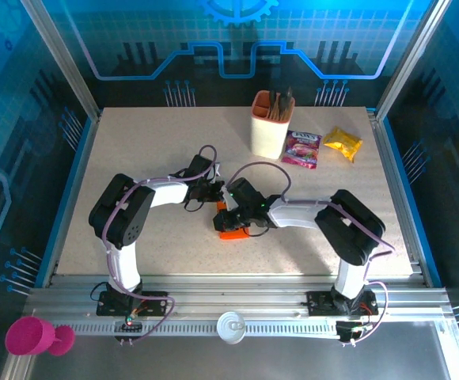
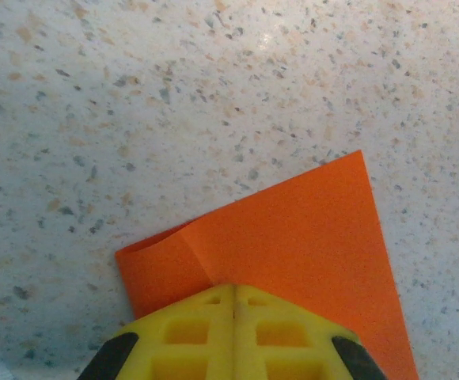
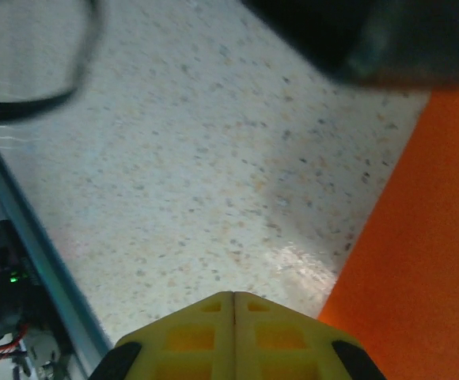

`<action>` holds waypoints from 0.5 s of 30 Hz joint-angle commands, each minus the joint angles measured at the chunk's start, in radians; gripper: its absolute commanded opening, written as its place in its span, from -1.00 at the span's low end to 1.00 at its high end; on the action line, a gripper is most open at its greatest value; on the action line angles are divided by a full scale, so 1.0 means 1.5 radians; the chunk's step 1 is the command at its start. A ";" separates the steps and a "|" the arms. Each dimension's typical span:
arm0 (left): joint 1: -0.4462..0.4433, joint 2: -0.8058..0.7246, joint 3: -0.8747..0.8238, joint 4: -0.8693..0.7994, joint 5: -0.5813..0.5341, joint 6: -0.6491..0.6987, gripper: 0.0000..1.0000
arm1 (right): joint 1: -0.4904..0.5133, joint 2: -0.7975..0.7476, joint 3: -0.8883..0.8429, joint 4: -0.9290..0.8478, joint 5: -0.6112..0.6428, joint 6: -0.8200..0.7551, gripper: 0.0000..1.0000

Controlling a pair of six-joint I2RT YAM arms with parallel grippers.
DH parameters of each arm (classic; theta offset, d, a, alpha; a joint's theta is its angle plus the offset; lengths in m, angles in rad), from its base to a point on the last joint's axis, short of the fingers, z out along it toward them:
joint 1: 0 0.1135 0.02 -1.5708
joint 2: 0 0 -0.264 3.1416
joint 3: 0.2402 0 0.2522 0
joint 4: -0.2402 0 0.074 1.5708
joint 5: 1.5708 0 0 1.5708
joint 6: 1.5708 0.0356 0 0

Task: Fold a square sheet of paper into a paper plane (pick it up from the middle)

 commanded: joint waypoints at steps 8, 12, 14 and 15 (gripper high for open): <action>-0.001 0.025 -0.001 -0.036 -0.003 0.001 -1.00 | 0.007 0.047 -0.084 0.058 0.007 0.041 -1.00; 0.000 0.022 0.001 -0.036 -0.001 -0.002 -1.00 | 0.007 0.044 -0.135 0.102 0.009 0.062 -1.00; 0.000 0.021 0.002 -0.037 -0.001 -0.002 -1.00 | 0.007 0.045 -0.149 0.115 0.009 0.069 -1.00; 0.000 0.020 0.001 -0.037 -0.001 -0.002 -1.00 | 0.008 0.045 -0.153 0.117 0.009 0.070 -1.00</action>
